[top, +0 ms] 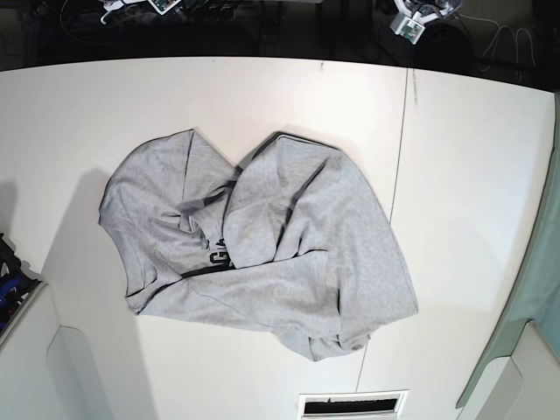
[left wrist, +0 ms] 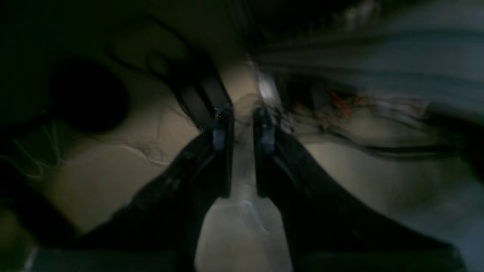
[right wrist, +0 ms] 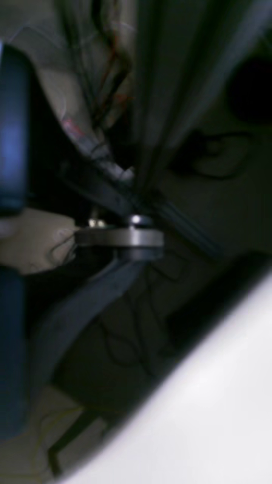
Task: Layout the t-shirt on the table in an organized manner, then fold the t-shirt properly
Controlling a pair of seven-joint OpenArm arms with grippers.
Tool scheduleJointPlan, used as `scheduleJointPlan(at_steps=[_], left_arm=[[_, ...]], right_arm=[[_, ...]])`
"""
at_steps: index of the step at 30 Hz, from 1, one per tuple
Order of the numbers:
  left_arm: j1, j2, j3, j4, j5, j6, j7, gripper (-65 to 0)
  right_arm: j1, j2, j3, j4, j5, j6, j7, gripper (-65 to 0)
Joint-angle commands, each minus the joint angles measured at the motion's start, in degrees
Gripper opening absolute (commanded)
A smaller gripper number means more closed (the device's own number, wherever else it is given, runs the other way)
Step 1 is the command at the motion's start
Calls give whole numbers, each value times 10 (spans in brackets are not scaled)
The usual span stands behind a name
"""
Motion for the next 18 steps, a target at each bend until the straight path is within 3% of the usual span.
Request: scheduleJointPlan(at_steps=[1, 4, 8, 12, 13, 15, 17, 18], left_arm=[[18, -3, -16, 38, 0, -3, -6, -528], [40, -10, -56, 120, -9, -3, -5, -476], [42, -32, -77, 191, -71, -3, 19, -350], [22, -54, -76, 207, -98, -3, 19, -329], [12, -59, -74, 206, -104, -3, 19, -329], [-12, -64, -66, 205, -105, -3, 20, -311], [-40, -70, -48, 200, -106, -1, 19, -273], [-56, -71, -34, 195, -105, 3, 19, -265]], right_arm=[[-11, 9, 7, 39, 9, -8, 16, -650], [-10, 13, 32, 118, 36, -38, 16, -650], [47, 11, 53, 163, 70, -40, 0, -650], [156, -12, 54, 149, 94, -26, -90, -650], [185, -21, 54, 141, 94, -15, -118, -607], [236, -43, 54, 122, 96, 11, -148, -447], [276, -64, 54, 97, 96, 24, -150, -305], [296, -74, 53, 82, 96, 28, -150, -267]])
